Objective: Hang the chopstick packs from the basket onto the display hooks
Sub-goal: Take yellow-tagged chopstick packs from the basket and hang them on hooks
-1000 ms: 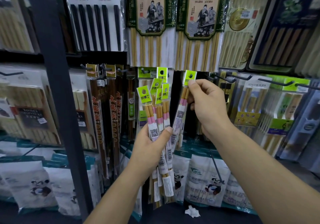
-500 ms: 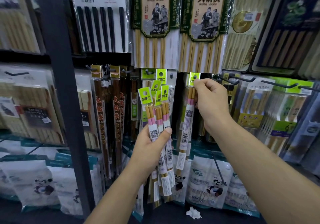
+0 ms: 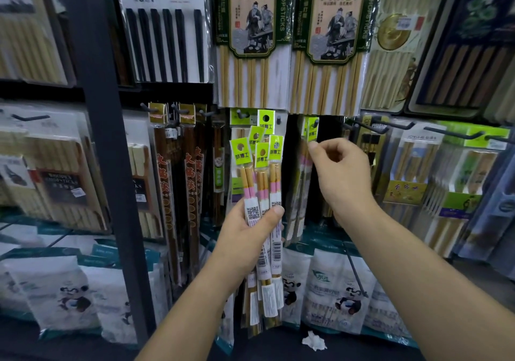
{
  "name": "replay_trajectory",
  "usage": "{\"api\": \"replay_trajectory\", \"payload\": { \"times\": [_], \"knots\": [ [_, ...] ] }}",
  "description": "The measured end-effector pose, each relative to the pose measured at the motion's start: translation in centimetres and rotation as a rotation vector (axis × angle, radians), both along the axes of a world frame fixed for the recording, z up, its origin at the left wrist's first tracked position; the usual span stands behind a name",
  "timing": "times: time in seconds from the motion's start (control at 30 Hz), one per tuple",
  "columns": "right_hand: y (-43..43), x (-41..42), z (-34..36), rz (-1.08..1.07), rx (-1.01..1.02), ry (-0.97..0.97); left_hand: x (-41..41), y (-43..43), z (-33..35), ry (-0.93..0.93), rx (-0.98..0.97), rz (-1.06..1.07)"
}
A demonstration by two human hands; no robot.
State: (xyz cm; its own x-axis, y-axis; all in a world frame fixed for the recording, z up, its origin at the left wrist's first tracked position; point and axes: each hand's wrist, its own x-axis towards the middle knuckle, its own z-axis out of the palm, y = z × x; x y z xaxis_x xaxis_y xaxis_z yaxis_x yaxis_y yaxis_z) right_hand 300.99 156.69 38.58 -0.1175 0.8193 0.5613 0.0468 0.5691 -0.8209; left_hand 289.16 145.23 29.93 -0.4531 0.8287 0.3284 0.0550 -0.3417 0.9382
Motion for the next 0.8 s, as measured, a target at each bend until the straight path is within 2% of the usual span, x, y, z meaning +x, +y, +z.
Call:
{"api": "replay_trajectory", "payload": {
  "times": [0.13, 0.4, 0.67, 0.8],
  "knots": [
    [-2.1, -0.2, -0.2, 0.243, -0.022, -0.057, 0.2, 0.2, -0.2, -0.01, 0.008, -0.012],
    [-2.8, -0.4, -0.4, 0.359, -0.118, -0.037, 0.4, 0.1, -0.1, 0.013, 0.01, -0.026],
    [-1.2, 0.0, 2.2, 0.172, -0.091, 0.166, 0.2, 0.1, 0.1, -0.092, -0.015, 0.01],
    [-0.3, -0.3, 2.4, 0.095, -0.057, 0.151, 0.2, 0.3, -0.2, -0.098, -0.028, -0.01]
  ]
}}
